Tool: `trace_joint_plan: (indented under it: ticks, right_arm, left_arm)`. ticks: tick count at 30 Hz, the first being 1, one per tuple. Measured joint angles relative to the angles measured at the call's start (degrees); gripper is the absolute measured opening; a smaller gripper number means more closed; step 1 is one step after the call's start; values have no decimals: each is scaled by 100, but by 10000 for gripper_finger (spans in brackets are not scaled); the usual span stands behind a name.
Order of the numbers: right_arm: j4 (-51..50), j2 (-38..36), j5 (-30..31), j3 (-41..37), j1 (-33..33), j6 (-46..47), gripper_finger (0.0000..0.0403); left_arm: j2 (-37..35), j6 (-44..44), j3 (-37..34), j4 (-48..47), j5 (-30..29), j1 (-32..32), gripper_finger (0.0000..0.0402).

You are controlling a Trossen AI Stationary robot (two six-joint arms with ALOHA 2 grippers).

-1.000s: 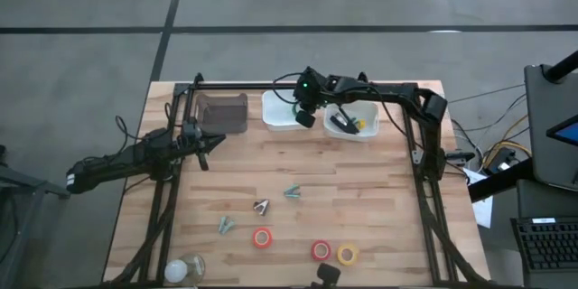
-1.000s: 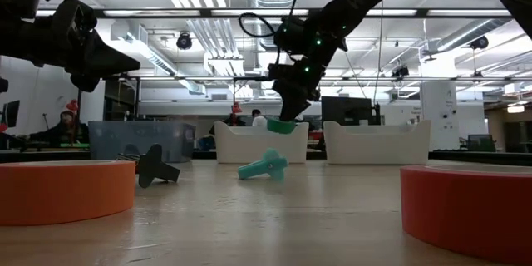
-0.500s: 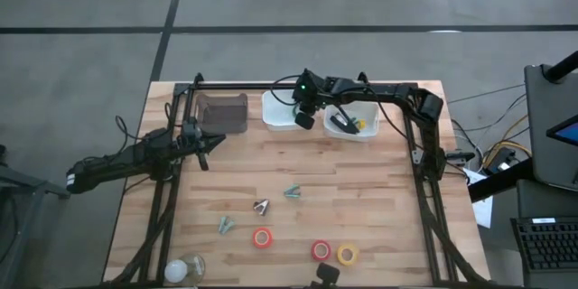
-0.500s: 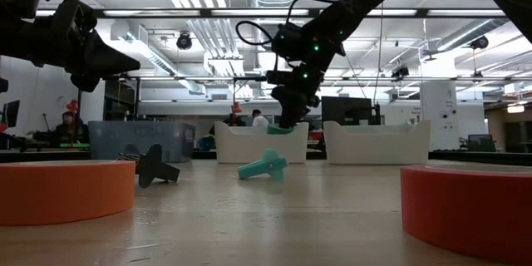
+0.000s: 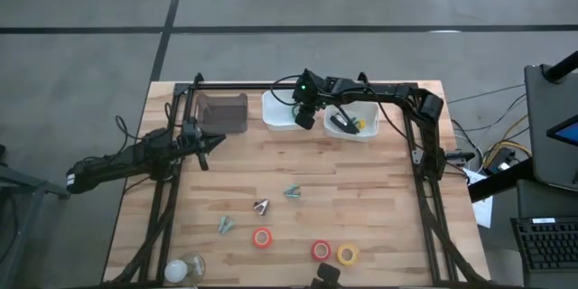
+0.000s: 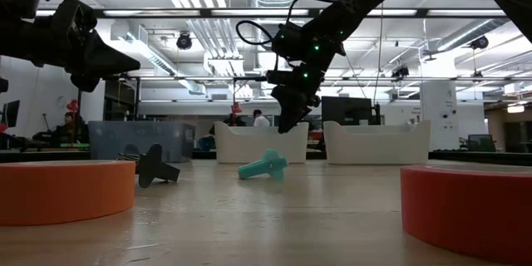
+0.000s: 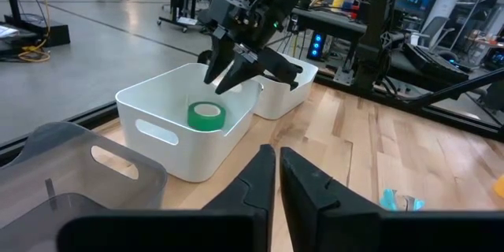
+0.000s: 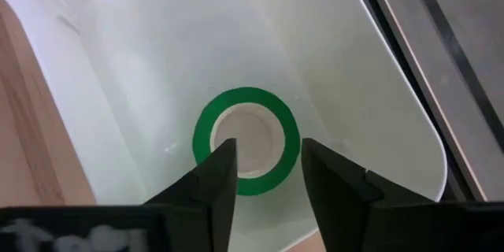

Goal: Pick and place Stapler, Stapler remover, tape
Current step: Put the yellow tape into the left white bin

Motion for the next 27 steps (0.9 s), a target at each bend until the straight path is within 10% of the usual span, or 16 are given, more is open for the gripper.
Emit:
trace_joint_plan:
  ticks: [27]
  right_arm:
    - [-1638,-887,-61,-81,1586,-281,142]
  left_arm:
    - [1,0,0,0,2,0,23]
